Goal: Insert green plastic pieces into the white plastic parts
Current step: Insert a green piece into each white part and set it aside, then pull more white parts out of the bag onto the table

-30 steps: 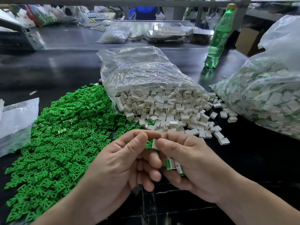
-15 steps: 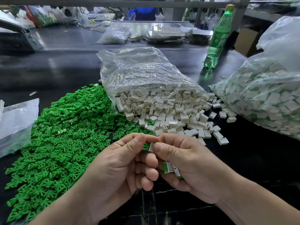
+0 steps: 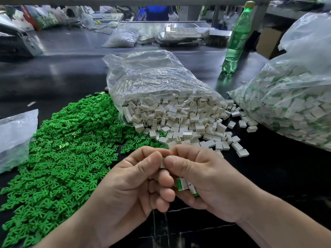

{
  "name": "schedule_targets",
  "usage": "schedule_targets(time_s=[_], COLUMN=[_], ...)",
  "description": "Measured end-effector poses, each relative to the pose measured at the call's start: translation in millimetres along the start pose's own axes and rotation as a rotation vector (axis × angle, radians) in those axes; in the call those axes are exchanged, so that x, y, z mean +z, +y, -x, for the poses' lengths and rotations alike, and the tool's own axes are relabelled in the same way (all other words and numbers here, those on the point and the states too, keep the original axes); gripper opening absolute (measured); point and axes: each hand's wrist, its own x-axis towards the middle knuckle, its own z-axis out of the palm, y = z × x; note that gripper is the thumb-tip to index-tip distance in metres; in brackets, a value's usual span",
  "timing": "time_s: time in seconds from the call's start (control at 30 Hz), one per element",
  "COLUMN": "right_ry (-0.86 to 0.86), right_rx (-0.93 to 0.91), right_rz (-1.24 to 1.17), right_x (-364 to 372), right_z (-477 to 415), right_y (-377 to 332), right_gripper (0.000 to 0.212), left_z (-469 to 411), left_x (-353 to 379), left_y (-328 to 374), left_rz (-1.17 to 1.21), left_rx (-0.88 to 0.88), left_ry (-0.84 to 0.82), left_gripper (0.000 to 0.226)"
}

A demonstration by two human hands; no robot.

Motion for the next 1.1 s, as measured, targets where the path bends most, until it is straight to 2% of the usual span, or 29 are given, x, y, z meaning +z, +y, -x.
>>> schedule_targets(time_s=[0.1,0.23,0.37,0.43,0.5,0.57,0.63,0.73,0.8,0.93,1.03,1.1], right_ry=[0.007,0.004,-0.034,-0.045,-0.05,-0.049,-0.037,-0.087,-0.11,-0.122,-0.074,-0.01], right_rx=[-0.002,-0.016,-0.02,-0.026,-0.03,-0.018,0.024,0.09,0.116,0.074,0.006,-0.064], right_rz=[0.003,0.007,-0.057,-0.091,-0.1,-0.099,-0.153,-0.285,-0.411,-0.541,-0.662,-0.72], right_x=[0.7,1.9,-2.0,-3.8,-3.7,-2.2,-3.0,-2.5,-2.8,-9.4,-17.6,-23.7], right_z=[1.7,1.0,-1.7,-2.6,-3.8,-4.6,-5.3,-5.8,-7.7,-12.4,-10.9,-8.0], right_y=[0.1,0.9,1.6,3.4,4.4,4.2,4.5,6.7,9.0,9.2,-3.0,-13.9], right_gripper=[0.016,0.018,0.042,0.045,0.032,0.023,0.019,0.016,0.015,0.016,0.011,0.016], left_z=[-0.5,-0.5,0.0,0.6,2.2,5.3,8.6,12.1,11.9,11.0,11.4,12.0], left_x=[1.4,3.4,1.3,0.3,1.5,4.2,8.7,12.6,12.5,6.8,3.9,4.1], left_y=[0.1,-1.8,-1.1,1.1,3.3,2.9,0.7,-3.0,-3.9,-4.6,-6.6,-6.5], left_rz=[-0.009,-0.019,-0.005,-0.057,-0.219,-0.53,-0.865,-1.138,-1.22,-1.189,-1.299,-1.38], left_rx=[0.012,0.04,0.079,0.09,0.147,0.256,0.391,0.546,0.593,0.581,0.572,0.577], left_ry=[0.024,0.035,-0.062,-0.078,0.01,0.142,0.229,0.293,0.319,0.362,0.338,0.315], left_gripper=[0.033,0.032,0.032,0.03,0.026,0.02,0.01,0.01,0.012,0.025,0.028,0.025])
